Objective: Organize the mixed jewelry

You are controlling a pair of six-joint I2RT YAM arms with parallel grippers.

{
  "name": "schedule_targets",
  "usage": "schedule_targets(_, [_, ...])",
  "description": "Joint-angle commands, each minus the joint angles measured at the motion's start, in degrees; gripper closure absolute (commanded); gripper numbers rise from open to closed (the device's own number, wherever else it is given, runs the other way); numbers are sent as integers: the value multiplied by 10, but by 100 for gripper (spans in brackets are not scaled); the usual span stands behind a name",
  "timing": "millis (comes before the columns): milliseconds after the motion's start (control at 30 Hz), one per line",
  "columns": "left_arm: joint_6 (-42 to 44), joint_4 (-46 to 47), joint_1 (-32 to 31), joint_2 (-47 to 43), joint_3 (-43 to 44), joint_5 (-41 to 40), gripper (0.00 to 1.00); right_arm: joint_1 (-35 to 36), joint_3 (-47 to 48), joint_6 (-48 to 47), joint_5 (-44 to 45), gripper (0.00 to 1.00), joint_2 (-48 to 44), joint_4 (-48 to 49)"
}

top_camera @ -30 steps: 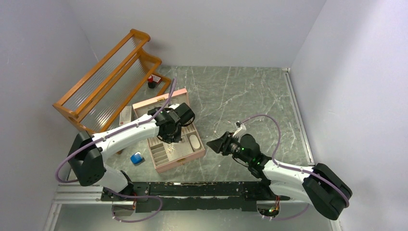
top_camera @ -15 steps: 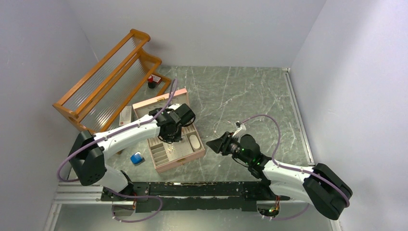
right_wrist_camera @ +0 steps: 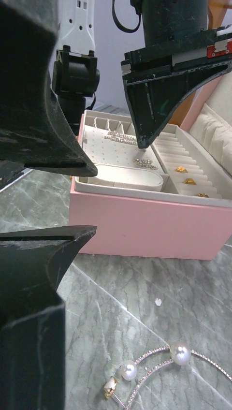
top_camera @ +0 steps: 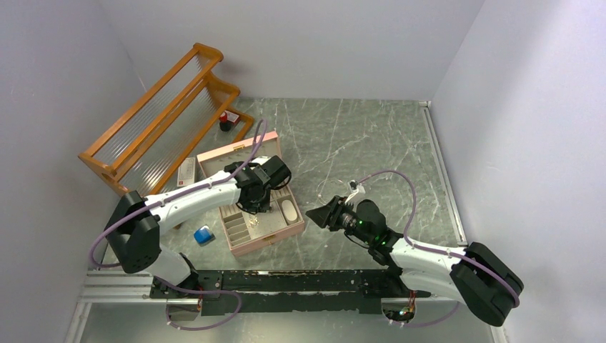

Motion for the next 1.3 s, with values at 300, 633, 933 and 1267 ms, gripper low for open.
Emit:
schedule_targets(300, [3,15,-4,7,-13,-5,95,6,0,-8,10,54,3,21])
schedule_targets(633, [6,10,-4,-6,0,17,81,7,-3,-9,10,54,-2,23])
schedule_targets(933, [1,6,-4,-14,5,22,72,7,-4,-12,12,54,-14,16])
schedule_targets(1267, [-18,16,-5,-85,33,5,67,8,35,-27,46,53,-54,-77])
